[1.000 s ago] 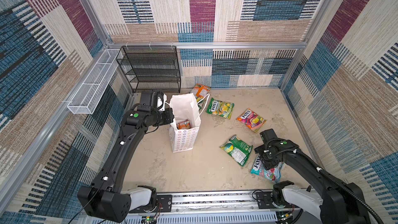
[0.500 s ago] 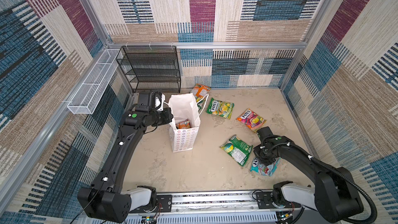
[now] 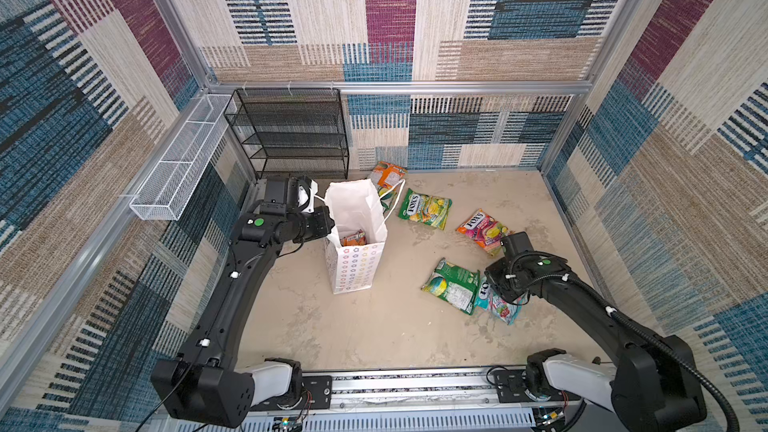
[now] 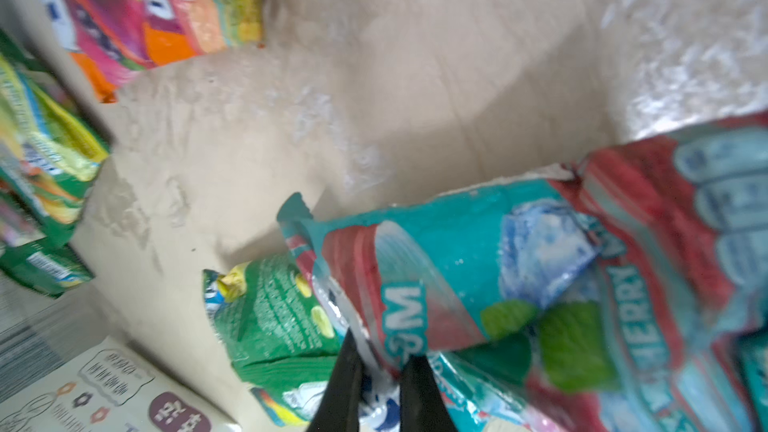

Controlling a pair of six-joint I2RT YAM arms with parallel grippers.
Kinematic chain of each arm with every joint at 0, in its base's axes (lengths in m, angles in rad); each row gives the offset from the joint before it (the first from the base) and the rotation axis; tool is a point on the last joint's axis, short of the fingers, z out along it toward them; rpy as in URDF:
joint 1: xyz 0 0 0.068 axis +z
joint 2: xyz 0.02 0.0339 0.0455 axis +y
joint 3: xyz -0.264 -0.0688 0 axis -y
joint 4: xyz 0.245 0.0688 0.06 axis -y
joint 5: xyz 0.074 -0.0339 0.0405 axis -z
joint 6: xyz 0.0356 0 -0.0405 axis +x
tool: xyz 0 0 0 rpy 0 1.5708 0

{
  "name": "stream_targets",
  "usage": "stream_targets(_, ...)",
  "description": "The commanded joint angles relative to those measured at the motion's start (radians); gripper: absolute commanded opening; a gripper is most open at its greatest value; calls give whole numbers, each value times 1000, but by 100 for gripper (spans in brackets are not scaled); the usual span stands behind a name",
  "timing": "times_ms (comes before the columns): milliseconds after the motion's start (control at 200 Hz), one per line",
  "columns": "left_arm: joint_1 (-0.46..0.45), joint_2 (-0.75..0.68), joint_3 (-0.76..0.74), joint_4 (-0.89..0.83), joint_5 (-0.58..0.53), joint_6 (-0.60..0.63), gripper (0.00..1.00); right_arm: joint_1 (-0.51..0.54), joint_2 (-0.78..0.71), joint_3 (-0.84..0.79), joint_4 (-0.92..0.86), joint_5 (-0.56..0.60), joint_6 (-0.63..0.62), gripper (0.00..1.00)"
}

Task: Place the snacks into the paper bag
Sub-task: 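Lift the teal packet with the right gripper and carry it over the bag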

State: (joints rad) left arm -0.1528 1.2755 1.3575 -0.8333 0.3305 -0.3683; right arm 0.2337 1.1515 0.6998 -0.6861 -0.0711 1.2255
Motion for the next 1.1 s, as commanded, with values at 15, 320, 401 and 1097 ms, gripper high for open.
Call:
stream_targets(15, 3, -1, 0, 74, 34, -7, 0, 0, -32, 19, 57, -3, -31, 0)
stream_targets(320, 6, -5, -7, 95, 90, -11, 0, -1, -62, 139, 78, 48, -130, 0)
stream_targets(401, 7, -5, -9, 110, 135, -16, 0, -1, -67, 186, 88, 51, -166, 0)
stream_targets(1097, 8, 63, -42, 171, 279, -102, 0, 196, 179, 808, 154, 150, -417, 0)
